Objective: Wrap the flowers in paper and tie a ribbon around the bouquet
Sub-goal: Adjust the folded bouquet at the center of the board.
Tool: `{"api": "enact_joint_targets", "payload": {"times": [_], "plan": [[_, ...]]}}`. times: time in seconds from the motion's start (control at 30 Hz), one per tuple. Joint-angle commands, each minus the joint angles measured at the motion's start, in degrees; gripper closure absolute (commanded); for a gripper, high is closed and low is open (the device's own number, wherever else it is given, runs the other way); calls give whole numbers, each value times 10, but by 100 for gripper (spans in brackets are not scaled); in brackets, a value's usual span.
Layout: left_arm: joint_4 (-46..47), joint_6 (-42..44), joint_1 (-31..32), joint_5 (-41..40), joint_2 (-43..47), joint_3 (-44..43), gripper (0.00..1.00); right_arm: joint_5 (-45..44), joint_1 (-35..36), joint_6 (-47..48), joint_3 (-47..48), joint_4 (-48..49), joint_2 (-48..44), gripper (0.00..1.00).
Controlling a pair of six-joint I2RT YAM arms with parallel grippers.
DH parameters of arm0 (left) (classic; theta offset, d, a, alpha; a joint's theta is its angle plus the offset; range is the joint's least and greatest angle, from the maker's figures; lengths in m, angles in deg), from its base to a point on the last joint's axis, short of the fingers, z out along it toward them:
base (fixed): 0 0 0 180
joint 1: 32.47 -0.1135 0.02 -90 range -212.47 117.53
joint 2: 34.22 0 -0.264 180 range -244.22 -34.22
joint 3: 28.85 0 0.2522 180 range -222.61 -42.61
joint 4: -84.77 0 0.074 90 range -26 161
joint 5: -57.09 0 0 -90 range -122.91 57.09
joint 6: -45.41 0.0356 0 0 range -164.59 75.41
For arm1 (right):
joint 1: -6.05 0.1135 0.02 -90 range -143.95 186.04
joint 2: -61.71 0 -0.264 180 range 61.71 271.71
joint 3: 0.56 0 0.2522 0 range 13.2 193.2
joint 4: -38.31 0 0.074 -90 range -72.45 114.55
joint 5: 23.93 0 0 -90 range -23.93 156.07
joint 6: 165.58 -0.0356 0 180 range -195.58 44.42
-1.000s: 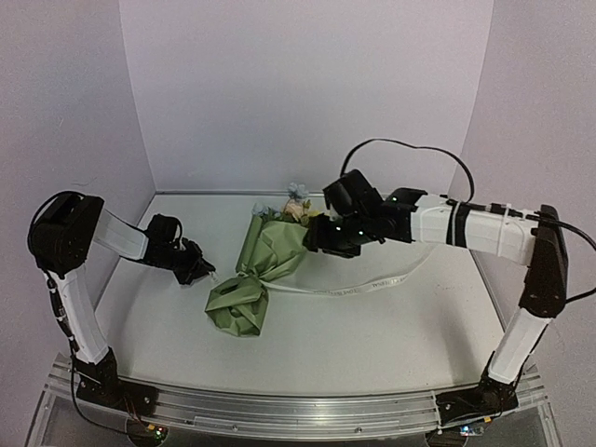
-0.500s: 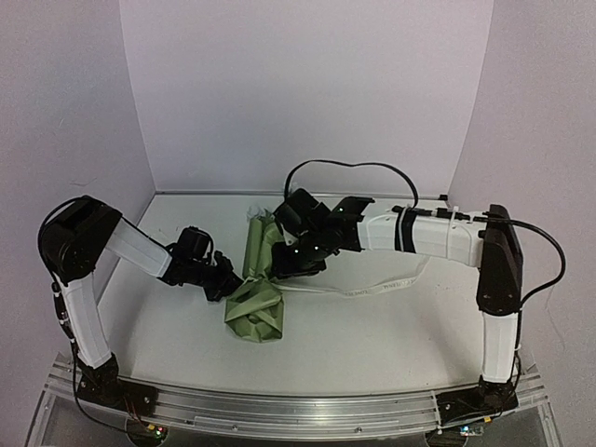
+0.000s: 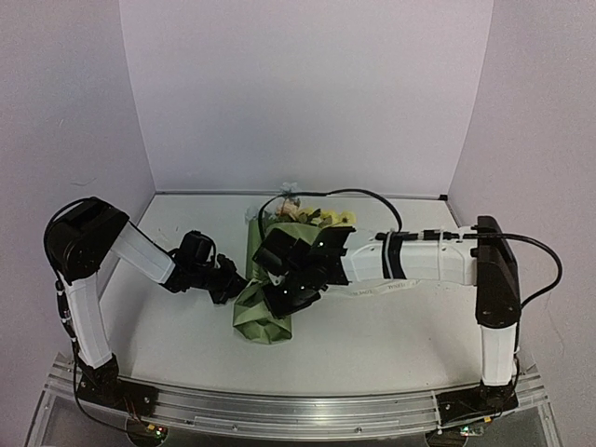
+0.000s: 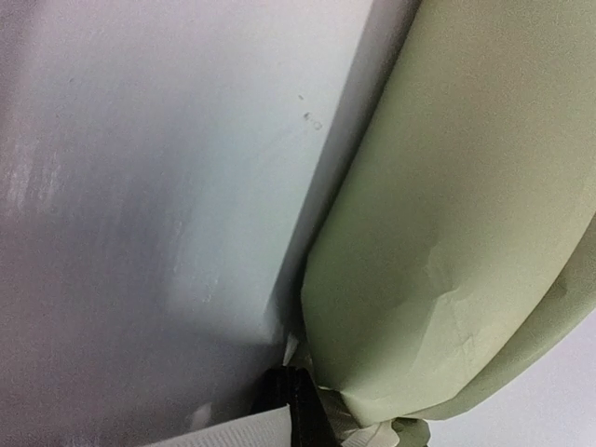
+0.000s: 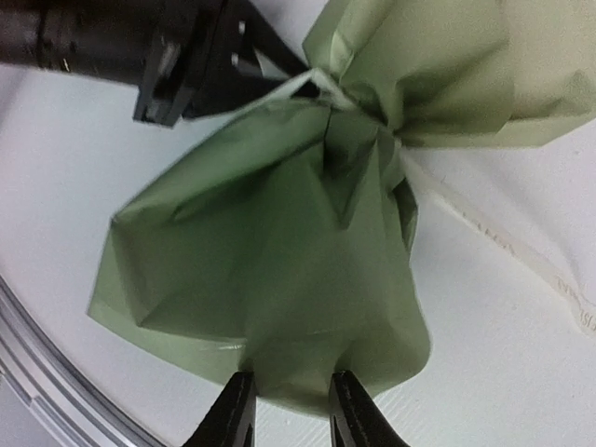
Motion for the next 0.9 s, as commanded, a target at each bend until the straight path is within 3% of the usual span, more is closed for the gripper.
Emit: {"api": "enact_joint_targets", "payload": {"times": [0.0, 0.2, 0.4, 0.53, 0.87], "plan": [[19, -21, -1, -5, -16, 11, 100, -18, 8, 8, -27, -21, 60, 72], [10, -13, -1, -6, -8, 9, 100, -33, 8, 0, -27, -25, 47, 70], [9, -8, -1, -5, -2, 12, 100, -31, 7, 14, -39, -39, -64, 64], [11, -7, -1, -3, 0, 13, 100, -16, 8, 19, 1, -59, -93, 62], [-14, 2, -2, -11, 8, 9, 100, -58, 6, 44, 201, -89, 74, 56]]}}
